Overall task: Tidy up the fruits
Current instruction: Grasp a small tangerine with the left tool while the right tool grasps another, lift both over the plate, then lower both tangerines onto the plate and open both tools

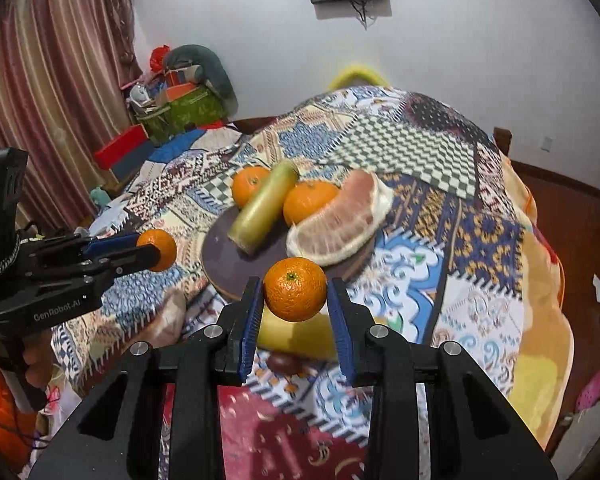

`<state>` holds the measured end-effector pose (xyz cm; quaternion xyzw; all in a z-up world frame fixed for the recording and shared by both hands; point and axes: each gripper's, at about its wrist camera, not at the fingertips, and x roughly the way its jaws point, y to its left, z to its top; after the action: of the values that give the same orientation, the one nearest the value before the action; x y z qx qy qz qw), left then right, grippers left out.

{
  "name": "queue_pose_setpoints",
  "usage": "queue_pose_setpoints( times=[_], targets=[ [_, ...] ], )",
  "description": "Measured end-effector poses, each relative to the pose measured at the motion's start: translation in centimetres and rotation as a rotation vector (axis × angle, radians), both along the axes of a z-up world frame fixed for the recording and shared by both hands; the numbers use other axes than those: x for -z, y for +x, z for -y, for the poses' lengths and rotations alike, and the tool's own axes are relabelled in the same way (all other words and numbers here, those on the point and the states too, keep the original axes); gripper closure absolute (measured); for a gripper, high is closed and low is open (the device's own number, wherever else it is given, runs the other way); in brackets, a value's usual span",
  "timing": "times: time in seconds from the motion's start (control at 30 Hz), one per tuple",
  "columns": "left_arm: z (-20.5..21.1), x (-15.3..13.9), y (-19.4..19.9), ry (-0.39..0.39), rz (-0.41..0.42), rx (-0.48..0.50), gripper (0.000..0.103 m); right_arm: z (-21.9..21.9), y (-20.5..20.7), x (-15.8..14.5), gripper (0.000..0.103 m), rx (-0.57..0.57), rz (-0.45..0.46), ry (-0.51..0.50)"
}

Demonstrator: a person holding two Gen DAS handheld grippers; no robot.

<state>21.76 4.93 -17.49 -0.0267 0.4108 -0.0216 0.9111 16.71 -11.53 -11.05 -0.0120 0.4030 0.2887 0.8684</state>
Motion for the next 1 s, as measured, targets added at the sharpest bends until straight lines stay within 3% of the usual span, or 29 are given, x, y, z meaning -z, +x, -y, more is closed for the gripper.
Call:
queue_pose_setpoints(
  times=[0.4, 1.0],
  targets=[
    [-2.0, 0.5, 2.2, -0.005, 0.019, -0.032, 0.071, -3.3, 2.4, 0.3, 0.073, -0.035, 0.002, 0.052],
    [-3.8, 3.6, 8.1, -0.045, -0.032, -0.043, 0.071, -6.5, 5.9, 2.0, 0.073, -0.084, 0.007, -0.013]
  ],
)
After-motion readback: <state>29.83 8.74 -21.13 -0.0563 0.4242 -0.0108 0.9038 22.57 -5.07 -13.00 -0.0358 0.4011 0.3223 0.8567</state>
